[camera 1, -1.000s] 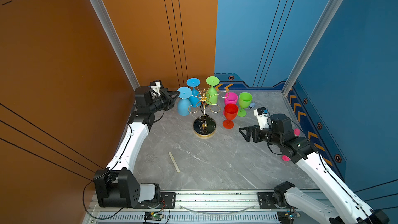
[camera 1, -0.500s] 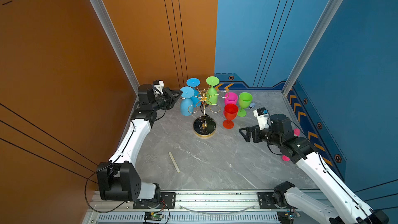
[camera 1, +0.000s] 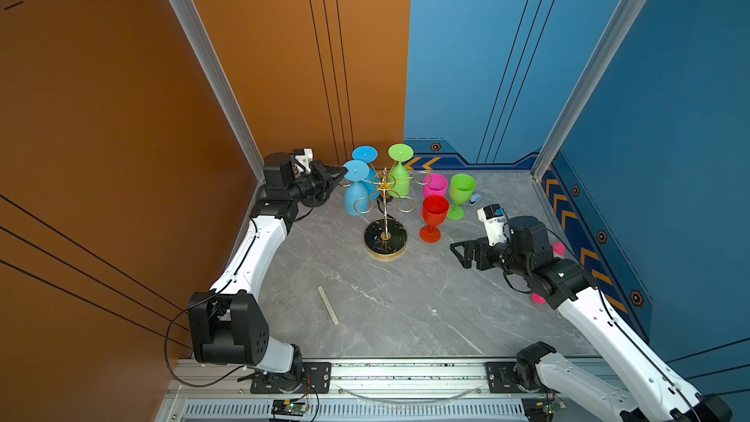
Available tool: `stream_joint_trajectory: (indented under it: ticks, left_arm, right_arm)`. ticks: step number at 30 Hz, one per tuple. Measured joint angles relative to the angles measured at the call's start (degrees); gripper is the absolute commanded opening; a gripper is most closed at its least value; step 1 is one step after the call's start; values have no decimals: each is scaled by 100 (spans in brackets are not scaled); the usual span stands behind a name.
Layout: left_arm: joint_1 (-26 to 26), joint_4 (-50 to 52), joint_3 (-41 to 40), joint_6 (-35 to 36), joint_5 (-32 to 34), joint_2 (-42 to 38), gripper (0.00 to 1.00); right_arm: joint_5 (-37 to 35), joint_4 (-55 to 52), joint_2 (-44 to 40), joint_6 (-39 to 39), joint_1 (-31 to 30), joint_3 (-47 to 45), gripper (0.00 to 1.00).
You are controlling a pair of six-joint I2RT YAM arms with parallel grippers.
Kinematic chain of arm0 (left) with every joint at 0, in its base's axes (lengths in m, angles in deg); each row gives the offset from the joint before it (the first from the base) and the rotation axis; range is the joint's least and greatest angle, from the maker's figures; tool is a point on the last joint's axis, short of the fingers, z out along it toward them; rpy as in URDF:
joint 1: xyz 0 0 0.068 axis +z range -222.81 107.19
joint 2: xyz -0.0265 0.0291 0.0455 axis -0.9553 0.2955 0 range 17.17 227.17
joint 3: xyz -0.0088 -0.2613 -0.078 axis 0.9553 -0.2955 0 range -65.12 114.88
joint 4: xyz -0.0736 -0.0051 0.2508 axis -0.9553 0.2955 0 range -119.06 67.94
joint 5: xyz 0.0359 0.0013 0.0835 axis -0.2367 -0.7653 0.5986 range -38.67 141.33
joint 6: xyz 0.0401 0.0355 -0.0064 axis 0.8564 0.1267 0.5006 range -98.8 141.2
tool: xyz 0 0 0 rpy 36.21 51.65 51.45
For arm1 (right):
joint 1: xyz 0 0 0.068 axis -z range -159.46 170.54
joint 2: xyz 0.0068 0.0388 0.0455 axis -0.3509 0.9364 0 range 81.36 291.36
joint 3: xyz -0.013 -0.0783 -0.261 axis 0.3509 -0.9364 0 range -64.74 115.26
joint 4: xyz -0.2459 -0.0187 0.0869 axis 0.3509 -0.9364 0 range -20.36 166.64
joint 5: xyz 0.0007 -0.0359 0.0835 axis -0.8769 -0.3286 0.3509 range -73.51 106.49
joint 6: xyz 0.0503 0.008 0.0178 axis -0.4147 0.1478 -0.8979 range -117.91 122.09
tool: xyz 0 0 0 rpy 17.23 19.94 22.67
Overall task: Take the wine glass off the wine glass rack
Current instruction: Pick up the wine glass from the wine glass rack.
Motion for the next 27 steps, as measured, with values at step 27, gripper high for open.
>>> stream_joint_trajectory:
  ticks: [27]
  left_arm:
    - [459, -192, 98, -229, 17, 173, 0]
  right_arm:
    - [22, 94, -166, -131, 31, -98, 98]
